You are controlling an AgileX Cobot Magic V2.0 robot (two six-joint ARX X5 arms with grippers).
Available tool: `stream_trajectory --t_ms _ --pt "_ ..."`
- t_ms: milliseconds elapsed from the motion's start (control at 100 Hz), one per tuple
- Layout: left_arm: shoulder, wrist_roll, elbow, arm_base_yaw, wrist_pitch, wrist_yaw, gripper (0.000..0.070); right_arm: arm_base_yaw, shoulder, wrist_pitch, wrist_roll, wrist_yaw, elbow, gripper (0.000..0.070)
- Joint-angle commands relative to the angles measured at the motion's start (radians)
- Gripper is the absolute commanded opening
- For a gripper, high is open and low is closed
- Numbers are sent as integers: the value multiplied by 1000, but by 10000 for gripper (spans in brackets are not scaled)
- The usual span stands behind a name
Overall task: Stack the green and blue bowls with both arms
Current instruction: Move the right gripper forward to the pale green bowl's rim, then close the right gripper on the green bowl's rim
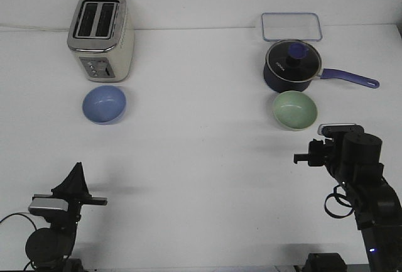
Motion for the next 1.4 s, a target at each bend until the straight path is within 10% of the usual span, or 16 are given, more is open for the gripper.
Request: stream_trajectory --t_ms 0,220,460,1391 --pt "-1 -1 -19 0 12 0 12 0 6 9 3 3 18 537" --pt "-1 -1 -19 0 12 0 12 0 6 10 4 3 18 584" --pt "-1 -1 -19 0 12 0 12 -9 35 64 26 3 32 481" --pt "-1 -1 -19 0 12 0 12 -139 848 127 -115 -56 435 482"
